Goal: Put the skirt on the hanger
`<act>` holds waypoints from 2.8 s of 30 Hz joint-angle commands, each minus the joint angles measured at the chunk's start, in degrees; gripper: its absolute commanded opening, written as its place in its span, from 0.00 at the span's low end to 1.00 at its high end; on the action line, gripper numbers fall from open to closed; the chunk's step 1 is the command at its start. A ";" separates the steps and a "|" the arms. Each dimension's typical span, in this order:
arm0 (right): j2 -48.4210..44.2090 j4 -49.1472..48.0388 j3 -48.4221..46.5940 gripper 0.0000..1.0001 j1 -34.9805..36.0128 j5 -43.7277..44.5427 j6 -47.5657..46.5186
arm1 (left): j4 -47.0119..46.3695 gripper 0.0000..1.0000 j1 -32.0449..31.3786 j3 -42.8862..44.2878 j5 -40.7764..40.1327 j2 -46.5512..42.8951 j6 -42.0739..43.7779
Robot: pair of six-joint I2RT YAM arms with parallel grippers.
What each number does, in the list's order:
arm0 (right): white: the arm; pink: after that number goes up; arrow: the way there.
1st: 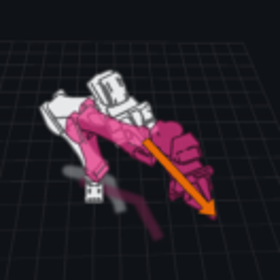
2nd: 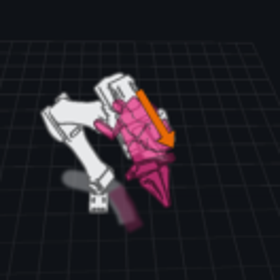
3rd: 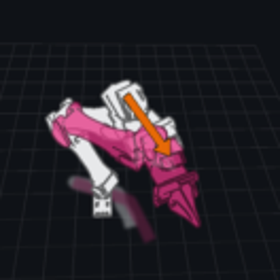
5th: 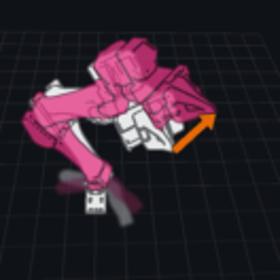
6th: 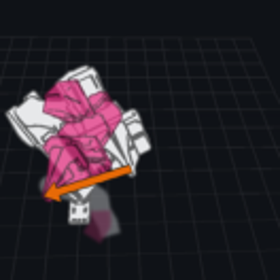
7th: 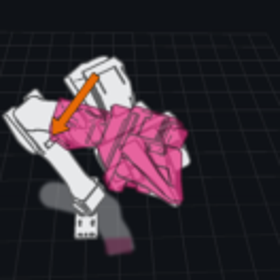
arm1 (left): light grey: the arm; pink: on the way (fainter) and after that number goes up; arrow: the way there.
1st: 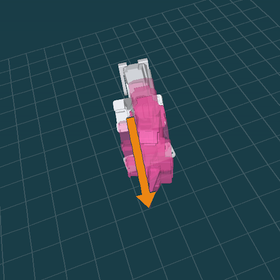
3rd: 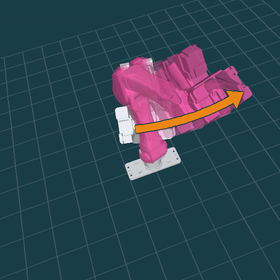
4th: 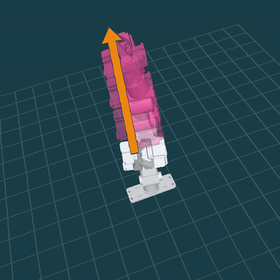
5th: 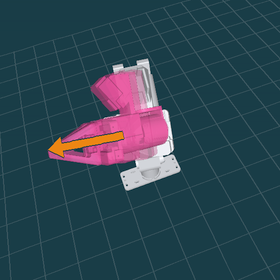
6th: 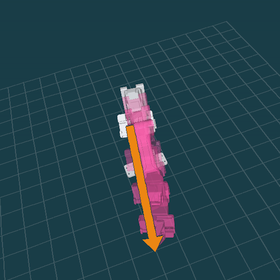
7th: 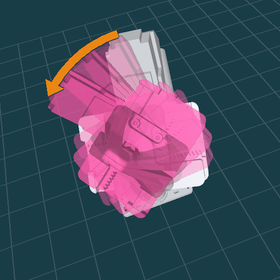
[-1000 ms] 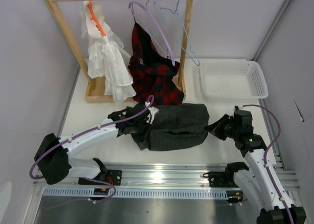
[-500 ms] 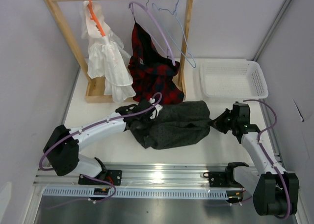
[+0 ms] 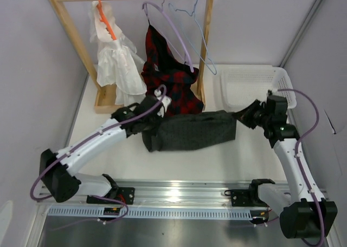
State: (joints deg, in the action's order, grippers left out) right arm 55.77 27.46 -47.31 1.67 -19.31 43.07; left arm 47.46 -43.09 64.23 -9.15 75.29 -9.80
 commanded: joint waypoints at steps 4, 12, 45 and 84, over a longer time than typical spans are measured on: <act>4.34 -1.45 -19.55 0.00 -0.44 0.24 -2.99 | 2.46 0.00 4.06 19.07 -17.91 -5.77 7.77; 7.08 4.26 -35.31 0.00 -0.79 1.12 -5.10 | 4.13 0.00 4.68 33.24 -18.28 -7.61 9.63; -6.46 16.56 -44.27 0.00 -1.14 2.96 -8.44 | -0.79 0.00 4.68 21.64 5.63 -34.05 6.55; 11.50 -3.82 -7.05 0.00 -1.06 -0.55 -9.06 | -9.76 0.00 14.88 -1.52 11.96 -3.11 -1.53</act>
State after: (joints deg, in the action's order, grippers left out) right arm 72.79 24.16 -60.77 1.10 -21.91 35.46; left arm 37.89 -28.95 69.30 0.64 77.69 -7.99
